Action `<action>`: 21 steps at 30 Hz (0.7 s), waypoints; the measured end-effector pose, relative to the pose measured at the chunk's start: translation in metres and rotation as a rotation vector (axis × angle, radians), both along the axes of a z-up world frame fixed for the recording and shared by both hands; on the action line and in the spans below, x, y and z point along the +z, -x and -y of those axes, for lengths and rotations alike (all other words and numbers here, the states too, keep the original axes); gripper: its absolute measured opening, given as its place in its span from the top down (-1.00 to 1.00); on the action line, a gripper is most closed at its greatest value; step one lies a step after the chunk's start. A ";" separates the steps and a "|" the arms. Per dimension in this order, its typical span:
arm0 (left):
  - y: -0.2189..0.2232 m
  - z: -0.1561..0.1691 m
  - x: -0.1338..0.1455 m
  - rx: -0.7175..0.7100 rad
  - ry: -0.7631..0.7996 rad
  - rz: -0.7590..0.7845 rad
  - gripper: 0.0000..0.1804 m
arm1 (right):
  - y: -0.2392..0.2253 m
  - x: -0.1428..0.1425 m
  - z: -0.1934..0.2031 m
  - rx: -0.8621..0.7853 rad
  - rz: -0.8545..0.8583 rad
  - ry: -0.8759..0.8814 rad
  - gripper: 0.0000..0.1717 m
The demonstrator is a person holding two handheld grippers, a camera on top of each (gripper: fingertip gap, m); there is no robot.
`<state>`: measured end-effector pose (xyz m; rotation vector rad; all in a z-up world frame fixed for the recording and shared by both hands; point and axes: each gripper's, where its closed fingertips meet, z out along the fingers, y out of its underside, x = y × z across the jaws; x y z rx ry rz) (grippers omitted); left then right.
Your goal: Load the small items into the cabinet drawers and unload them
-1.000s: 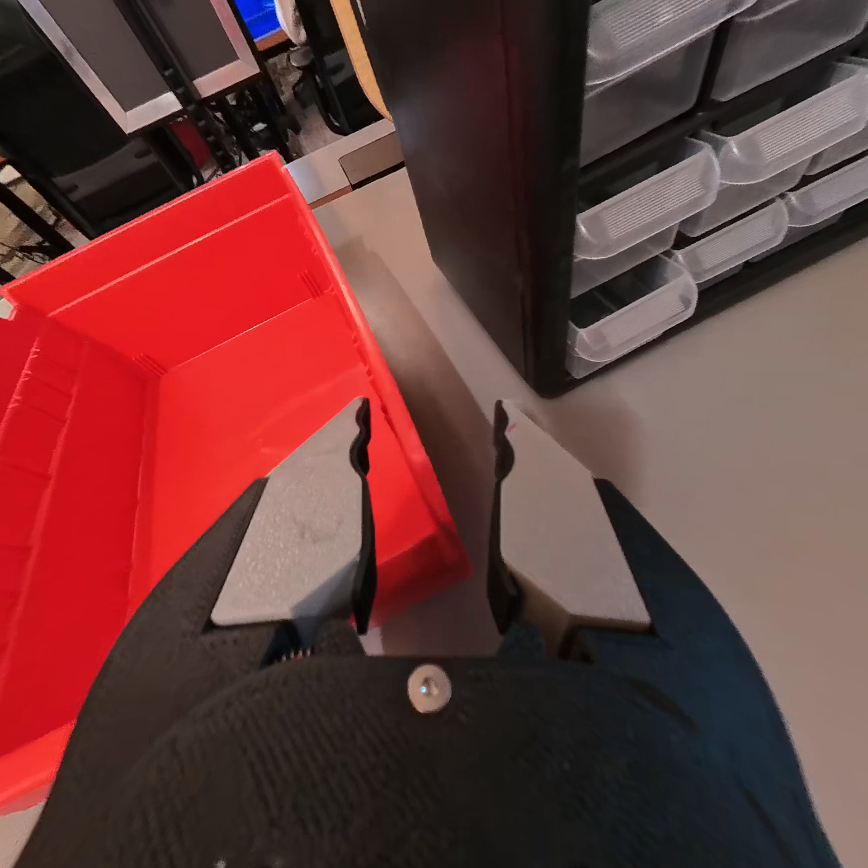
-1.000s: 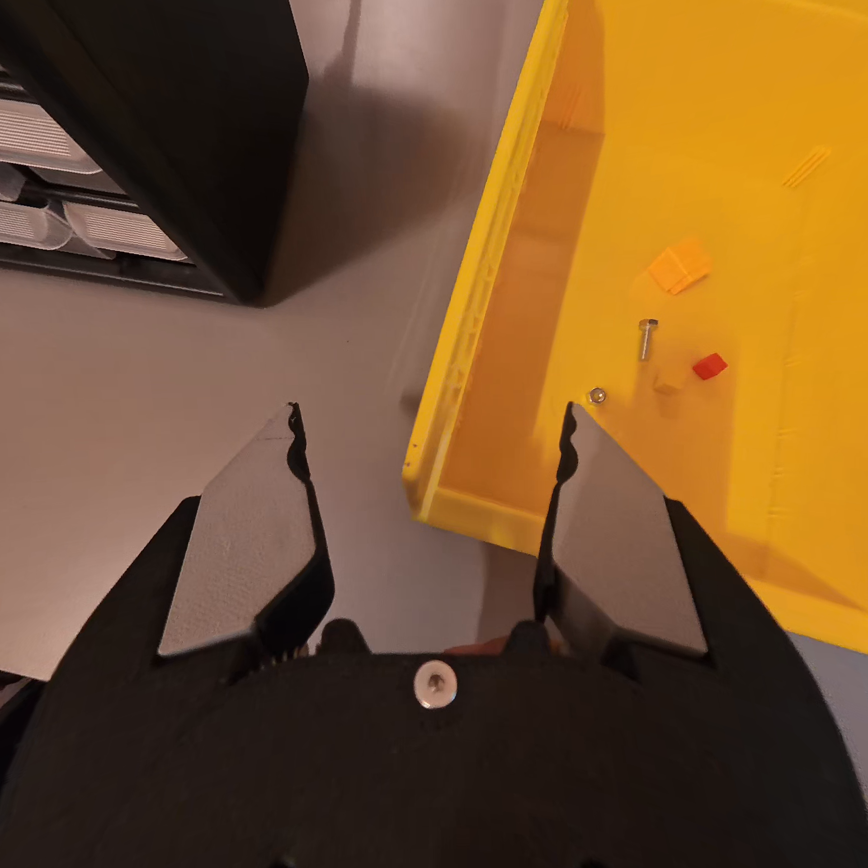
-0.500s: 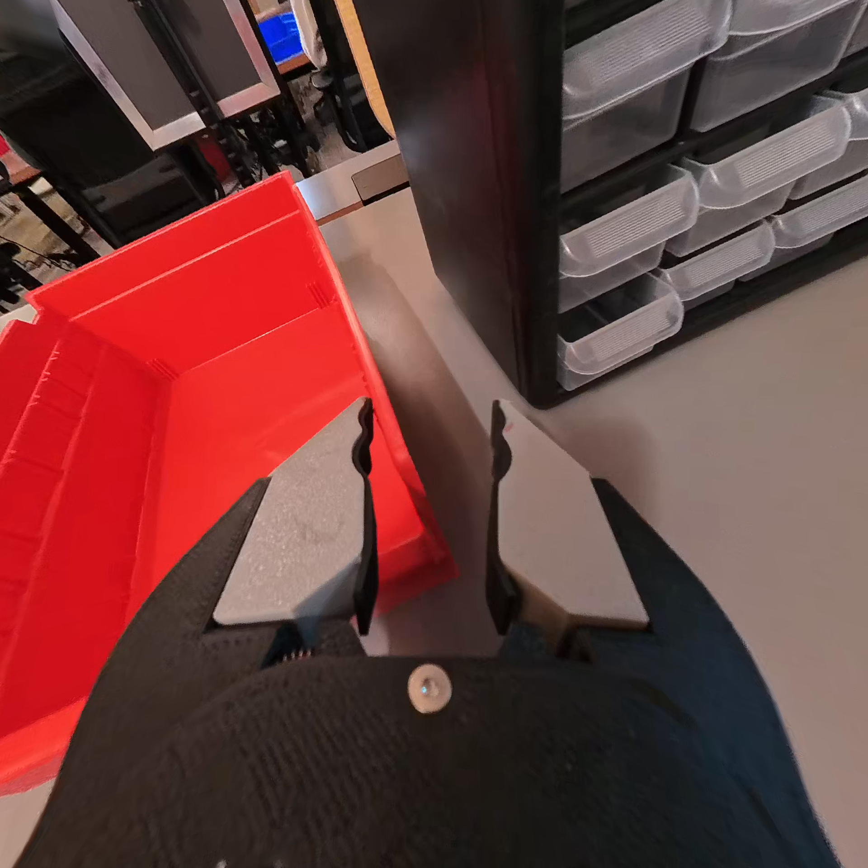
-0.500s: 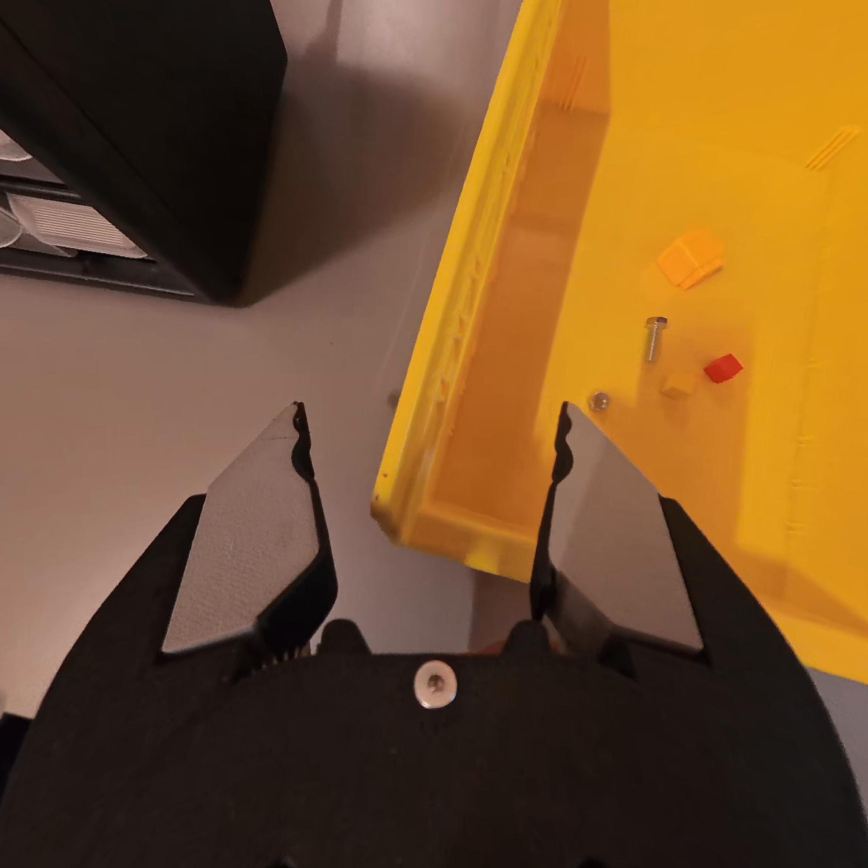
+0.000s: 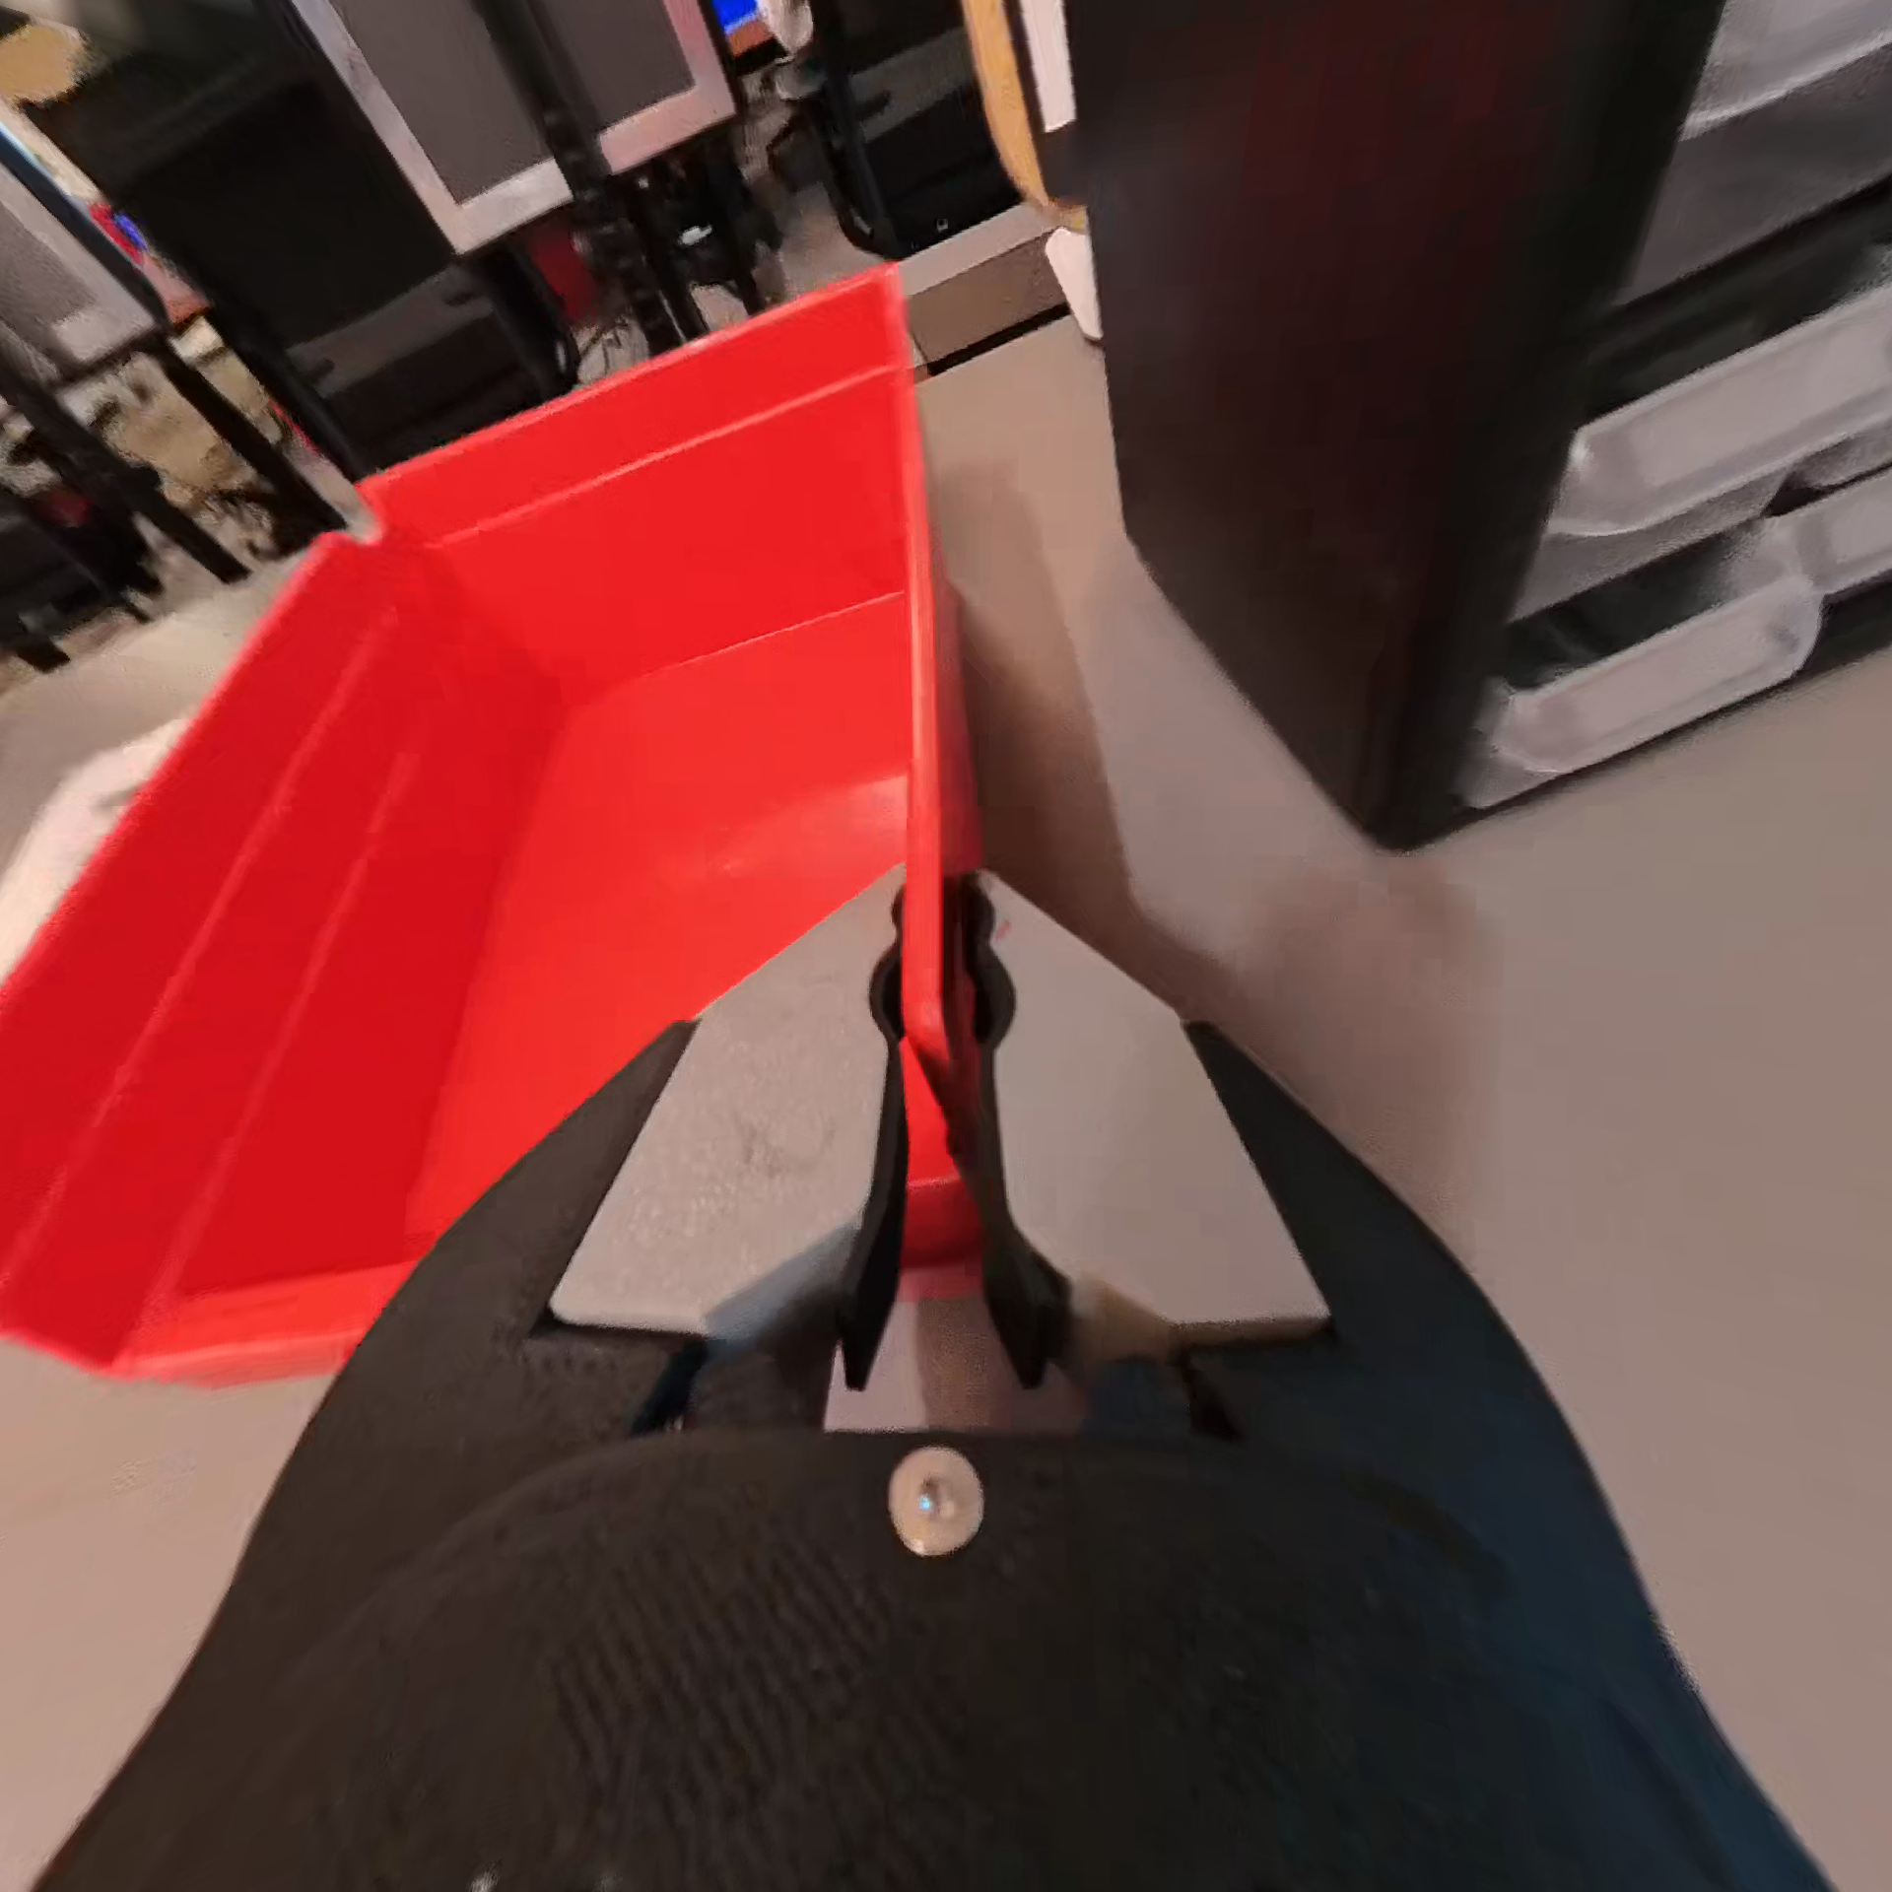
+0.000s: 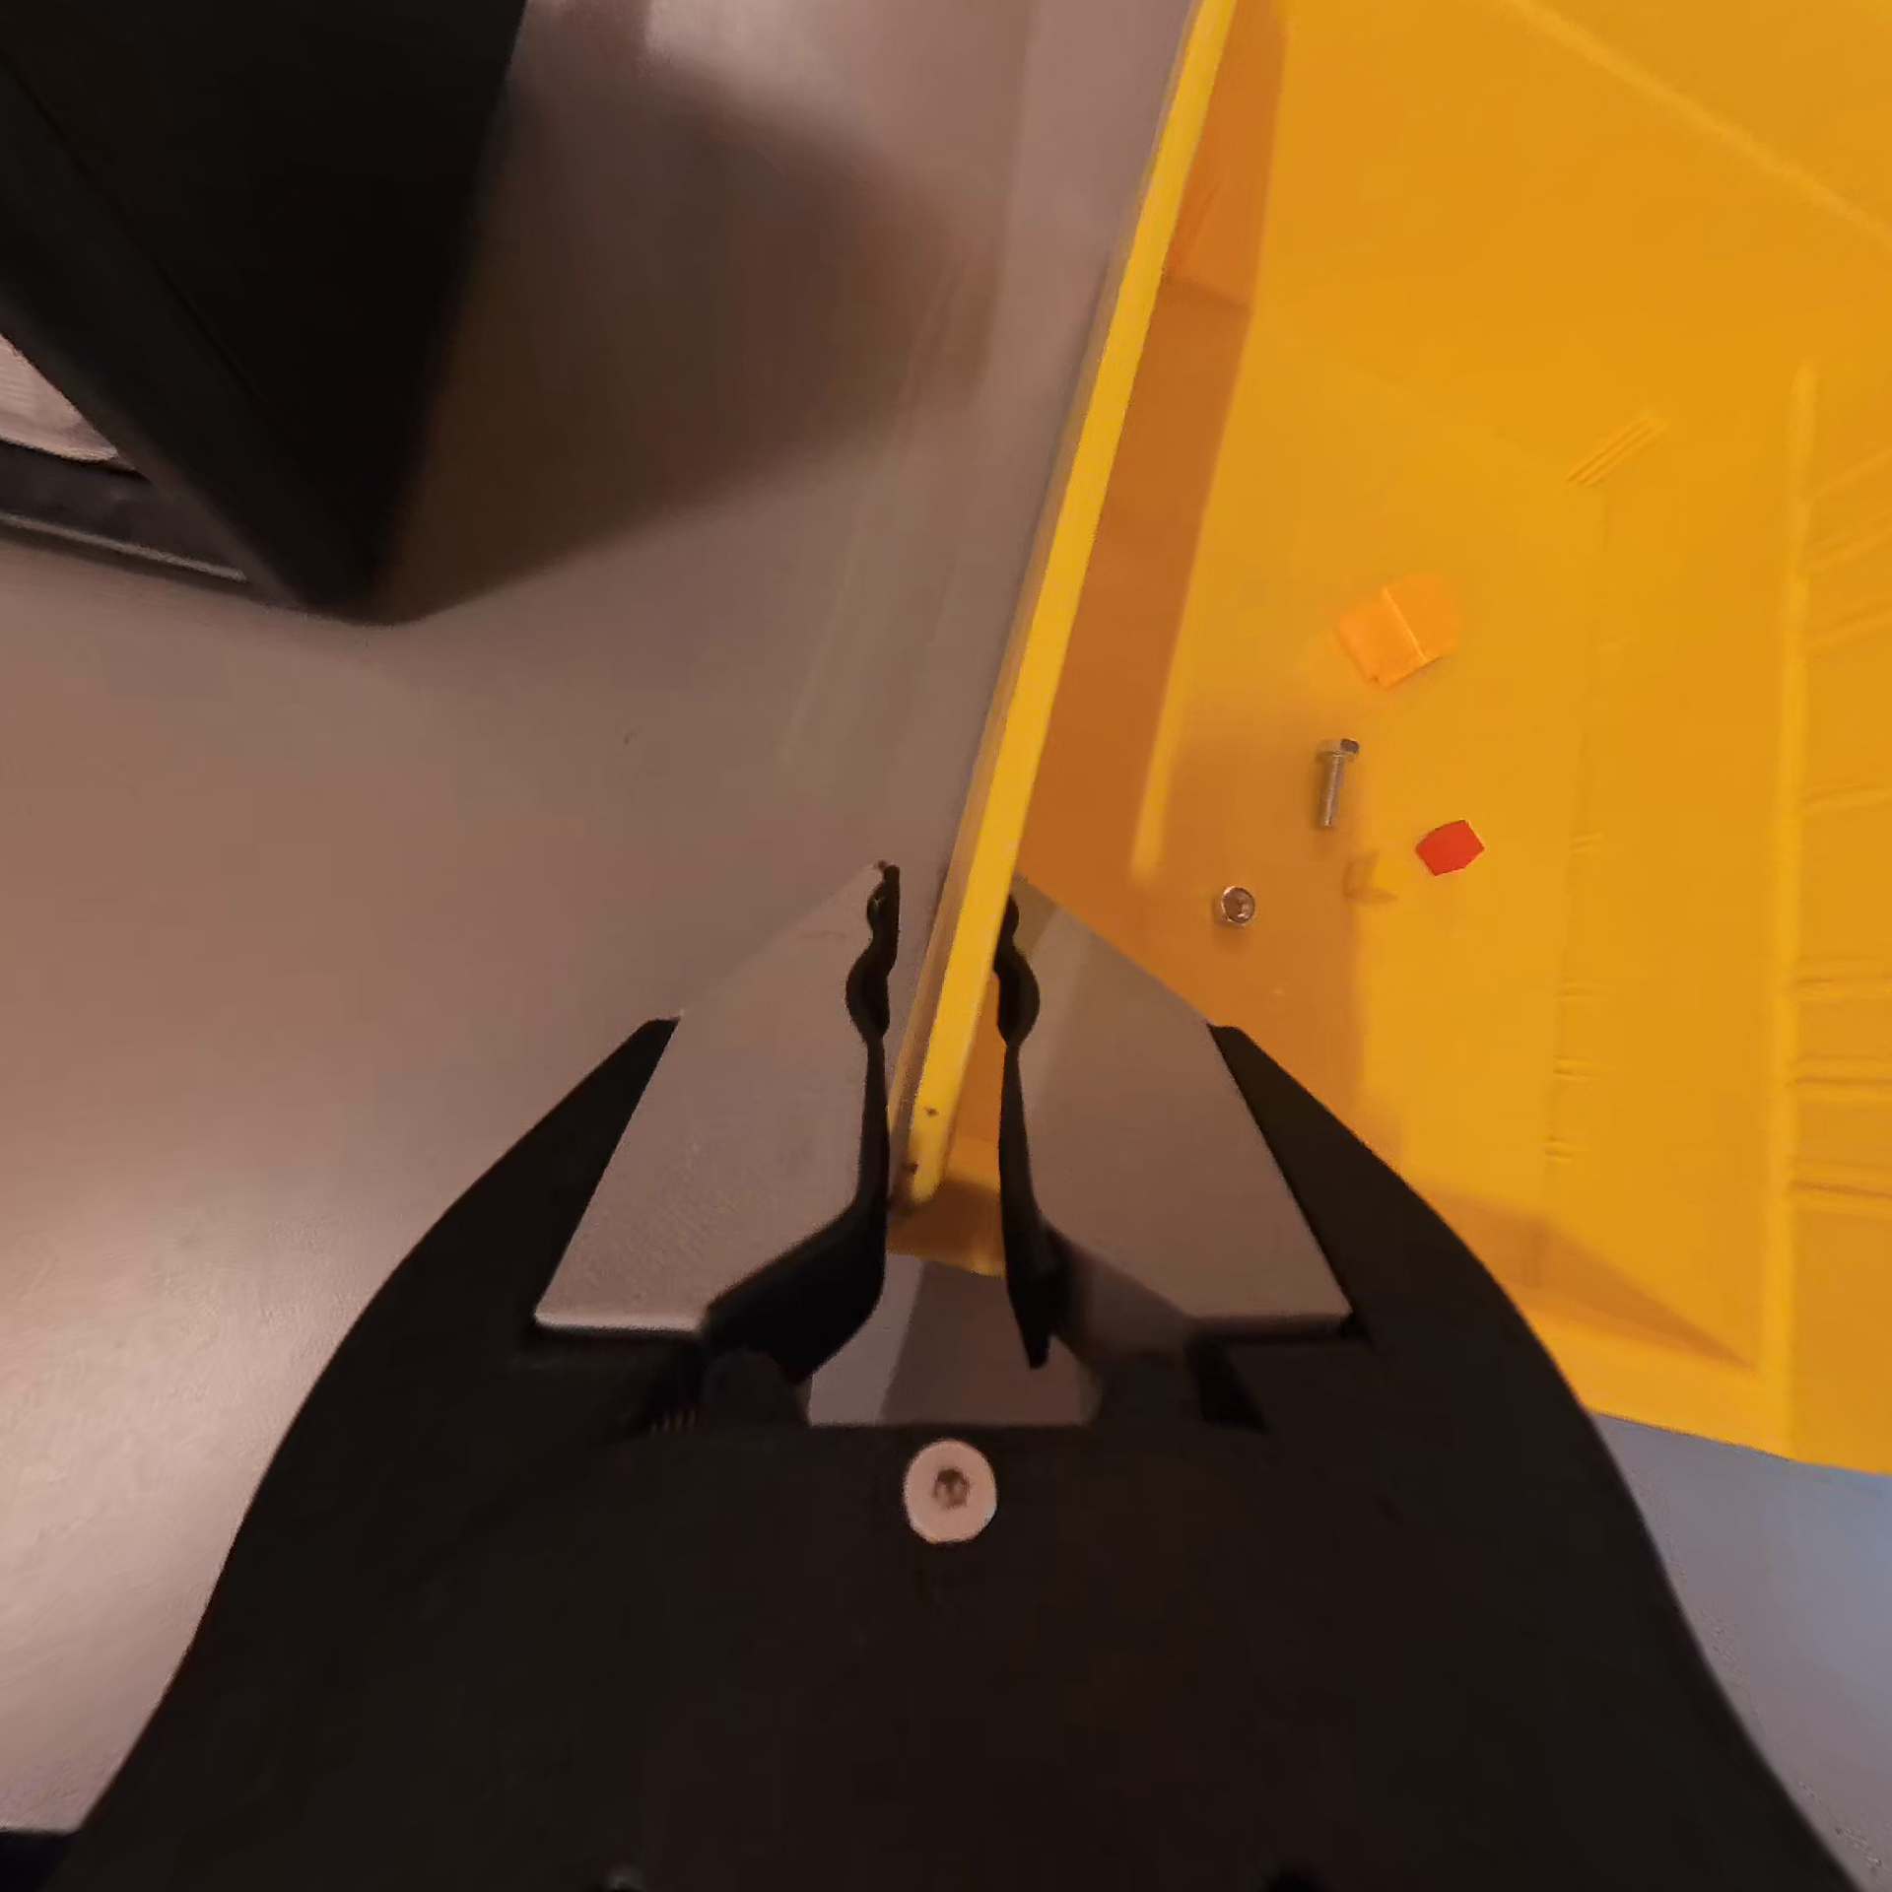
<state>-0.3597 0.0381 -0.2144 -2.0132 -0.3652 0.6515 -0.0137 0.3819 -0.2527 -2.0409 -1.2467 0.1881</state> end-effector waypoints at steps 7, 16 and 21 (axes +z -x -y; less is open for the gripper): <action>0.003 0.013 0.026 -0.056 -0.088 0.022 0.95 | 0.000 0.000 -0.008 -0.034 0.016 -0.054 0.93; 0.008 0.026 0.051 -0.012 -0.051 -0.186 0.95 | -0.017 0.032 -0.014 -0.007 -0.128 -0.040 0.99; 0.006 0.038 0.074 0.022 -0.064 -0.263 0.95 | -0.032 0.052 -0.017 -0.036 -0.191 -0.058 0.99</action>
